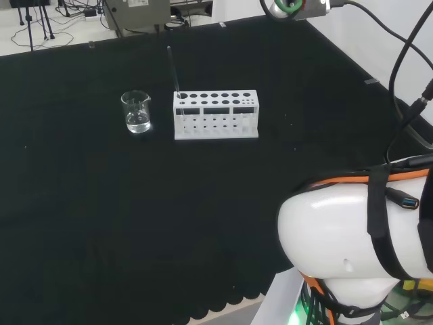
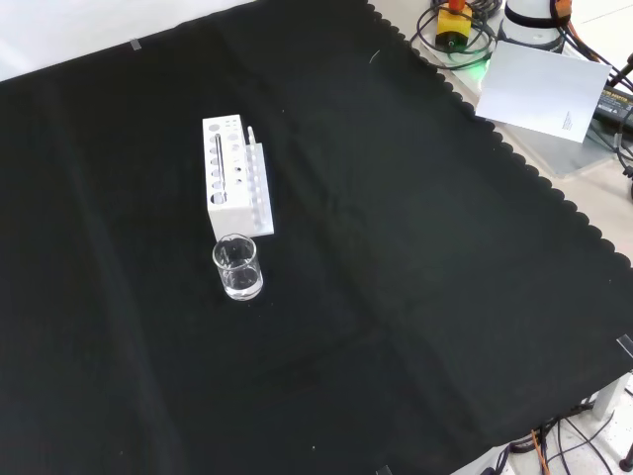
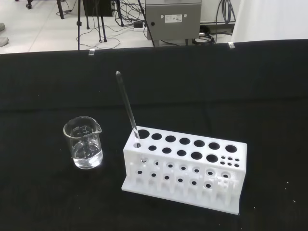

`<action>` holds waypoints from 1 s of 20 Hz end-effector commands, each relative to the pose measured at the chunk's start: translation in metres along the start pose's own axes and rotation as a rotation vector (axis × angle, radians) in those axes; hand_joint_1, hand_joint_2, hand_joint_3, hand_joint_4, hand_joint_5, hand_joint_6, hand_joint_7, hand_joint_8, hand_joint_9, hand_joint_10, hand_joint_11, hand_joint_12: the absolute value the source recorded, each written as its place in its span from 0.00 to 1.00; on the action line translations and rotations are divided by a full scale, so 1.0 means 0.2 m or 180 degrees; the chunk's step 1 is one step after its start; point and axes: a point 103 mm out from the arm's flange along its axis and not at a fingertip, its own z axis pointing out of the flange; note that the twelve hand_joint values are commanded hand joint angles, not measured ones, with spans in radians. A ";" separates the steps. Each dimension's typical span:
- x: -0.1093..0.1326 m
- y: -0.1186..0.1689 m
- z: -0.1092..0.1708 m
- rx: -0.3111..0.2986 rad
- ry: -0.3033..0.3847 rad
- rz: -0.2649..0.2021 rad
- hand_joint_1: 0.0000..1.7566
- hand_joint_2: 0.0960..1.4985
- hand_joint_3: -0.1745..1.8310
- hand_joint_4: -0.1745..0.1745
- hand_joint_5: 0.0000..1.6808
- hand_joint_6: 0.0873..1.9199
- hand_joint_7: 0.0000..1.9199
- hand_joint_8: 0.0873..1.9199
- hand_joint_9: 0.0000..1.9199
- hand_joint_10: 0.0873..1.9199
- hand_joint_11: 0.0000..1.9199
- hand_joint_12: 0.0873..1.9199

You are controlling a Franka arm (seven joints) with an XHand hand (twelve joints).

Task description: Take the glass rod from the white test tube rack.

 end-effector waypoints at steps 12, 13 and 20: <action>-0.03 0.06 -0.05 -0.0111 -0.0058 0.0004 0.41 0.52 0.33 0.09 0.03 0.00 0.00 0.25 0.00 0.36 0.00 0.41; -0.03 0.08 -0.06 -0.0126 -0.0060 0.0005 0.41 0.52 0.34 0.09 0.03 0.00 0.00 0.27 0.01 0.38 0.00 0.44; 0.04 0.18 -0.09 -0.0131 -0.0067 -0.0070 0.40 0.49 0.38 0.09 0.04 0.00 0.02 0.40 0.08 0.43 0.00 0.61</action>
